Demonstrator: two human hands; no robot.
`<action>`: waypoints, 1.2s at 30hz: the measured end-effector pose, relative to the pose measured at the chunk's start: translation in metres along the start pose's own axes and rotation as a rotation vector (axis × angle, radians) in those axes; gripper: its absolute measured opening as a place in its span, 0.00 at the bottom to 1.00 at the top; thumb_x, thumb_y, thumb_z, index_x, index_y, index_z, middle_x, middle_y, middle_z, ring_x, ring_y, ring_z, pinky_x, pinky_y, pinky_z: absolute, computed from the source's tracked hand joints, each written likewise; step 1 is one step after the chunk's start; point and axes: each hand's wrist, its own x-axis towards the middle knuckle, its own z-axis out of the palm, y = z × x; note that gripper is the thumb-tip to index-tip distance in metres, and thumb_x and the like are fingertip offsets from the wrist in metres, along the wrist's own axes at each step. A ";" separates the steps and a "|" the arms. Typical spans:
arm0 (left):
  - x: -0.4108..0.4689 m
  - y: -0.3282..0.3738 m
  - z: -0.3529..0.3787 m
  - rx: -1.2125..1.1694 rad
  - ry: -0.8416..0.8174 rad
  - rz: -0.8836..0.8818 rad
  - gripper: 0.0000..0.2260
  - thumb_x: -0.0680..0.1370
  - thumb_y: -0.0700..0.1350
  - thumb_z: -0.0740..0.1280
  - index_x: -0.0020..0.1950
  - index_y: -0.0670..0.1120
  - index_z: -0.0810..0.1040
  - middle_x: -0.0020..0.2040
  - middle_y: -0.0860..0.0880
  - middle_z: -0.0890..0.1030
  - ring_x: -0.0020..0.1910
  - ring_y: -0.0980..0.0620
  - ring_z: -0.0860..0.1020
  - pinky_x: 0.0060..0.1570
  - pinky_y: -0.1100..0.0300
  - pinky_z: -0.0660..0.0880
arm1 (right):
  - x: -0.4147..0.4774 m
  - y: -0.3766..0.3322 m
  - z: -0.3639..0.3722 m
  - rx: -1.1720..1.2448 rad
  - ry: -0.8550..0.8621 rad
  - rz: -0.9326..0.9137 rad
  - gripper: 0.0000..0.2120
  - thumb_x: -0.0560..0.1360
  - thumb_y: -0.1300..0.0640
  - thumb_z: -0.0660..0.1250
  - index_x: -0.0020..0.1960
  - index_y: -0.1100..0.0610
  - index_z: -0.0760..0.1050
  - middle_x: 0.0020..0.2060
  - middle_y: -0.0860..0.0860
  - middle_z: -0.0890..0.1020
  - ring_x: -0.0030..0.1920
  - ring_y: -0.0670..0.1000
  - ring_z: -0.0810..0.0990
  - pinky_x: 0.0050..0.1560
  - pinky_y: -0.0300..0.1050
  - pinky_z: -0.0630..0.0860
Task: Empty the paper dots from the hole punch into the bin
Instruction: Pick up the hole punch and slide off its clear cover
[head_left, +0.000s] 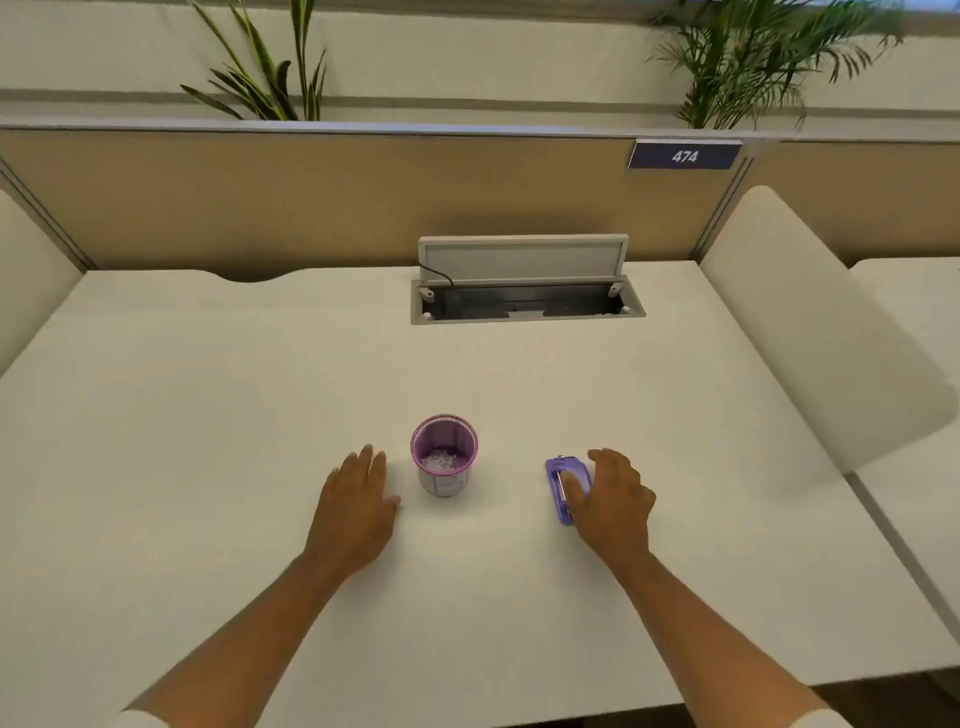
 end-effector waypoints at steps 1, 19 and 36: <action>-0.002 0.000 0.003 0.003 -0.026 -0.003 0.31 0.85 0.53 0.60 0.85 0.44 0.55 0.87 0.42 0.53 0.85 0.42 0.53 0.84 0.46 0.52 | -0.001 0.002 0.001 0.017 0.018 0.028 0.21 0.79 0.46 0.68 0.68 0.56 0.74 0.67 0.52 0.77 0.65 0.56 0.76 0.63 0.55 0.68; -0.018 -0.001 0.021 -0.019 -0.034 0.009 0.30 0.86 0.54 0.56 0.85 0.45 0.54 0.87 0.42 0.48 0.86 0.42 0.47 0.84 0.45 0.47 | -0.009 0.007 0.007 0.073 -0.035 0.195 0.14 0.80 0.45 0.65 0.49 0.56 0.78 0.49 0.52 0.75 0.49 0.57 0.76 0.52 0.53 0.69; -0.086 0.122 -0.006 -0.998 -0.150 -0.103 0.18 0.83 0.48 0.68 0.73 0.50 0.78 0.71 0.53 0.80 0.68 0.55 0.78 0.69 0.61 0.72 | -0.066 -0.032 -0.012 0.436 0.089 -0.037 0.04 0.79 0.58 0.70 0.45 0.54 0.77 0.47 0.49 0.78 0.45 0.43 0.77 0.40 0.29 0.70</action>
